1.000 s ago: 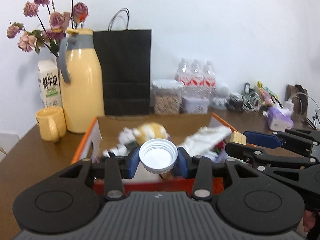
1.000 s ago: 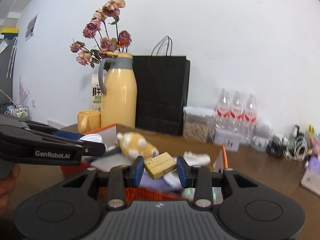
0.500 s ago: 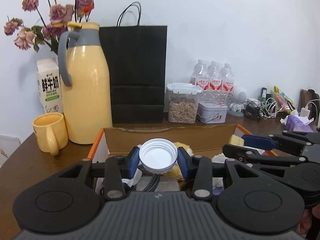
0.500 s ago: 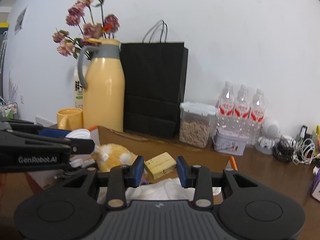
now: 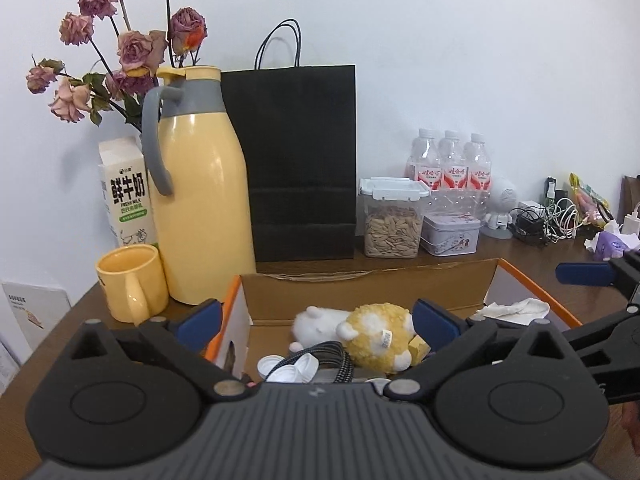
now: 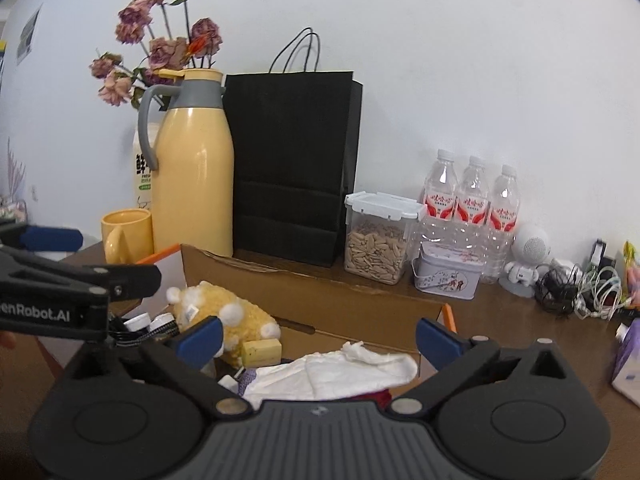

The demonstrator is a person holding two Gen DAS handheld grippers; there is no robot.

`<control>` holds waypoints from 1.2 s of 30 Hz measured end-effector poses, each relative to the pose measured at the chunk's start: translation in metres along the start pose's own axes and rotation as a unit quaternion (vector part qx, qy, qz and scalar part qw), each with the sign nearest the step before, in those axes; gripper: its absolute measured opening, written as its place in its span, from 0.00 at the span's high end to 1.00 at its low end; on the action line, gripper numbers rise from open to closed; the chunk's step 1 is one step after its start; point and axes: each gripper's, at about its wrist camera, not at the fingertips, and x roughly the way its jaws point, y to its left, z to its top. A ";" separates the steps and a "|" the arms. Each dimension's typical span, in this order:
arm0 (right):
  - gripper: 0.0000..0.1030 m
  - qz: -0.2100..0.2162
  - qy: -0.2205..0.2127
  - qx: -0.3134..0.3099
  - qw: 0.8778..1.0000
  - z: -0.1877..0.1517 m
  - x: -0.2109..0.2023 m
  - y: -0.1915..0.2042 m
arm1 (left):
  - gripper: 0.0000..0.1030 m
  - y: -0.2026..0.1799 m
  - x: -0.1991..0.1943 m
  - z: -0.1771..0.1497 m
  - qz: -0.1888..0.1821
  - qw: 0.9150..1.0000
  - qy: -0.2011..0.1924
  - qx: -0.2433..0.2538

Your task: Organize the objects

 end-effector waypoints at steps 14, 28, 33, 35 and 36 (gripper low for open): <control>0.00 -0.009 0.026 0.015 1.000 0.010 -0.038 0.003 | 0.00 0.006 -0.040 0.010 0.011 1.000 0.013 -0.002; 0.00 0.005 0.073 0.015 0.997 -0.035 -0.122 0.038 | 0.00 0.014 -0.109 -0.035 0.007 0.996 0.089 0.001; 0.00 0.002 0.096 0.046 0.994 -0.051 -0.131 0.040 | 0.00 0.019 -0.114 -0.057 0.007 0.991 0.128 -0.028; 0.00 -0.002 0.104 0.058 0.993 -0.056 -0.133 0.039 | 0.00 0.020 -0.119 -0.064 0.002 0.990 0.138 -0.034; 0.00 -0.005 0.106 0.061 0.992 -0.057 -0.134 0.039 | 0.00 0.020 -0.120 -0.066 -0.001 0.989 0.141 -0.036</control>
